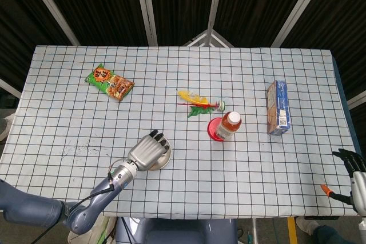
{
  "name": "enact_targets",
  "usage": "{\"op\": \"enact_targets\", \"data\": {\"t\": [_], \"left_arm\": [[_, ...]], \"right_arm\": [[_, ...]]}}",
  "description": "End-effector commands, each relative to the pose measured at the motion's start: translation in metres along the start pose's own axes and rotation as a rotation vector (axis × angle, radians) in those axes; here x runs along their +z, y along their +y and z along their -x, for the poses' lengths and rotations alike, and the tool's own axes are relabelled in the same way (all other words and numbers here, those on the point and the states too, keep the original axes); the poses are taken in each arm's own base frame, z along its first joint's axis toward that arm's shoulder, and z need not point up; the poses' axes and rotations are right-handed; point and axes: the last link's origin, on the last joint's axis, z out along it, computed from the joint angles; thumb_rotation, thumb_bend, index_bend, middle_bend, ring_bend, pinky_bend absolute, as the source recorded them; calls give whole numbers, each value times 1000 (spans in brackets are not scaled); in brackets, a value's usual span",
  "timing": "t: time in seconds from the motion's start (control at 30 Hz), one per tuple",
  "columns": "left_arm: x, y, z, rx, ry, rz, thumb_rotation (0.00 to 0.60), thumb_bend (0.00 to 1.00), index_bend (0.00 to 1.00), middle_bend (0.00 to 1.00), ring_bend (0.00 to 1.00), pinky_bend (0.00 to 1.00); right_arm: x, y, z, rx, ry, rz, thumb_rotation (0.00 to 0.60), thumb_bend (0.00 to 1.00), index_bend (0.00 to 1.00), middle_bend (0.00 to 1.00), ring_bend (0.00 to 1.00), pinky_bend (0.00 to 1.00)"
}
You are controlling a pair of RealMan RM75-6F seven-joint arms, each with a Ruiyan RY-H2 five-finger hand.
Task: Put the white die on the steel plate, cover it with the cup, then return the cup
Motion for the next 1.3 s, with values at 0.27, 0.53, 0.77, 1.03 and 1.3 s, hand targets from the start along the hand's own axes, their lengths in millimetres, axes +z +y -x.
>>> {"op": "enact_targets", "data": {"t": [0.27,0.53,0.77,1.03,1.3], "left_arm": [[-11,-4,6,-63,-86,-10,600,449,396,301,153,140],[-9,-10,4,-93,-39,-30,600,438,240,95,37,125],[-10,-15,5,-115,-2,-36,600,397,174,3,0,72],[-12,-24,9,-91,-4,-61,600,378,138,35,0,70],[-22,-36,5,-79,25,-119,600,379,170,87,0,88]], "right_arm": [[-1,-1,-1,11,0,13,600,96,223,188,126,0],[-1,-1,0,9,-7,18,600,96,223,188,126,0],[-1,0,0,9,-12,24,600,96,223,188,126,0],[-1,0,-1,10,-11,31,600,96,223,188,126,0],[-2,-1,0,11,-13,27,600,96,223,188,127,0]]}}
